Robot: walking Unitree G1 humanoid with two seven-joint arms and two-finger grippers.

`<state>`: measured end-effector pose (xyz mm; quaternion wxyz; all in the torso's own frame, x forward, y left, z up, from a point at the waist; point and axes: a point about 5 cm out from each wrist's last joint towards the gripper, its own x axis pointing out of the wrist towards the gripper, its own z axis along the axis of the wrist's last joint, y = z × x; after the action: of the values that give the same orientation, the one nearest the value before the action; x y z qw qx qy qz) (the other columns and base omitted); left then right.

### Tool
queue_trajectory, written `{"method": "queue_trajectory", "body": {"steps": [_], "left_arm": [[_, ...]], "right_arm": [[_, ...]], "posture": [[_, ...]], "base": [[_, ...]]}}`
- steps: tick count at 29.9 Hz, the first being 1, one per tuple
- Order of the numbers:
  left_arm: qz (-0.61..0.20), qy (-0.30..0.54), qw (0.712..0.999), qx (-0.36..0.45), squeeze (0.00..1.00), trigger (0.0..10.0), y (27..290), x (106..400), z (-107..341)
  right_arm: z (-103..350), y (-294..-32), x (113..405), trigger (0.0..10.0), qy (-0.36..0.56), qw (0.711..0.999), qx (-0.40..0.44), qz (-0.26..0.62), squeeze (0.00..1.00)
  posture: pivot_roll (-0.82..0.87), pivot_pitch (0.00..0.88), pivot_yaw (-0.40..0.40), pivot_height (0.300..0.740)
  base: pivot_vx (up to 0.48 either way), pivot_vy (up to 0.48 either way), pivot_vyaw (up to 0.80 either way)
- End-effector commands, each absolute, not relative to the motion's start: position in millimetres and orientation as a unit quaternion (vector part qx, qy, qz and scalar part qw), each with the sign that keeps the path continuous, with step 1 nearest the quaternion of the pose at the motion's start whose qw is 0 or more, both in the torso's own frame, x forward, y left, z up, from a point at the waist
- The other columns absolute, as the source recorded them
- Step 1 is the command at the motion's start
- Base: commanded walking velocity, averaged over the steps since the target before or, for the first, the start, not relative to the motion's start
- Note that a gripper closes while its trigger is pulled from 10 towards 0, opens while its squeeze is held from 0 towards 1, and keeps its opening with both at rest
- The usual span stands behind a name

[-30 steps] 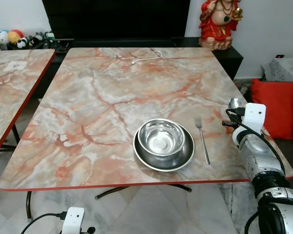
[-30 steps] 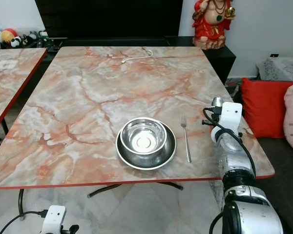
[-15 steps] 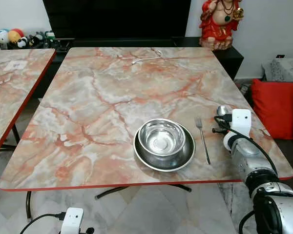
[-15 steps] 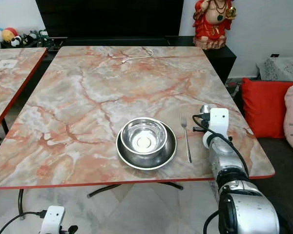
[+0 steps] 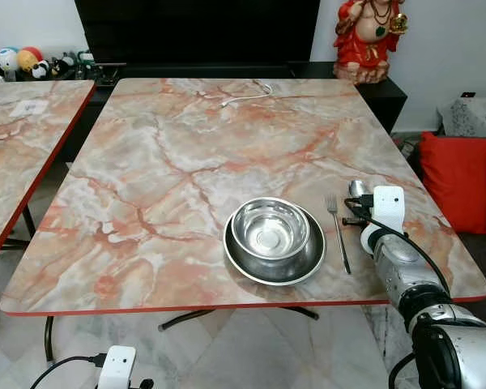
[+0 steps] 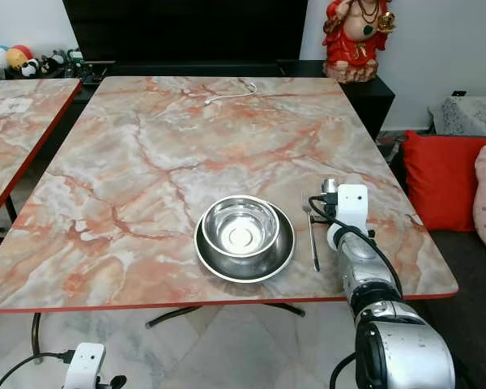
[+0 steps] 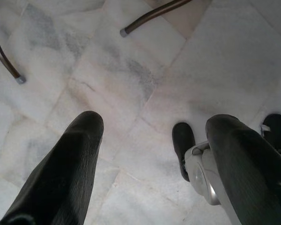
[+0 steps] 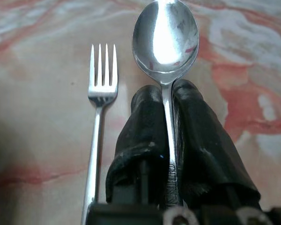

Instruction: Setting the table

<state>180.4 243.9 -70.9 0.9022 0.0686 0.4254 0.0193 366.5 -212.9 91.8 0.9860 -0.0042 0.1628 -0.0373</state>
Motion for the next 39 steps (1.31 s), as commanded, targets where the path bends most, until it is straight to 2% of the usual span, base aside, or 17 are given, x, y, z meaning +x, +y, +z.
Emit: {"method": "queue_trajectory", "body": {"steps": [1, 20, 23, 31, 39], "left_arm": [[0.025, 0.436, 0.897, 0.067, 0.0, 10.0, 247.1, 173.8, -73.4], [0.031, 0.44, 0.895, 0.071, 0.0, 10.0, 253.7, 168.6, -73.6], [0.032, 0.438, 0.896, 0.07, 0.0, 10.0, 253.6, 168.7, -73.5], [0.028, 0.437, 0.897, 0.067, 0.0, 10.0, 250.6, 169.7, -73.9], [0.026, 0.438, 0.897, 0.064, 0.0, 10.0, 248.5, 167.9, -75.2]], "right_arm": [[93.0, -211.8, 367.4, 10.0, 0.159, 0.987, -0.012, -0.036, 0.0], [82.6, -208.4, 360.5, 10.0, 0.144, 0.988, 0.003, -0.047, 0.0], [108.5, -215.9, 365.3, 10.0, 0.028, 0.997, 0.026, -0.072, 0.0], [107.9, -220.5, 349.0, 10.0, -0.054, 0.994, 0.029, -0.093, 0.0], [112.4, -224.6, 315.8, 10.0, -0.154, 0.981, 0.02, -0.12, 0.0]], "posture": [[0.1, 0.033, -0.027, 0.74], [0.13, 0.058, -0.023, 0.74], [0.13, 0.055, -0.024, 0.74], [0.11, 0.053, -0.029, 0.74], [0.09, 0.049, -0.034, 0.74]], "base": [[0.0, 0.0, 0.0], [0.0, 0.0, 0.0], [0.0, 0.0, 0.0], [0.0, 0.0, 0.0], [0.0, 0.0, 0.0]]}}
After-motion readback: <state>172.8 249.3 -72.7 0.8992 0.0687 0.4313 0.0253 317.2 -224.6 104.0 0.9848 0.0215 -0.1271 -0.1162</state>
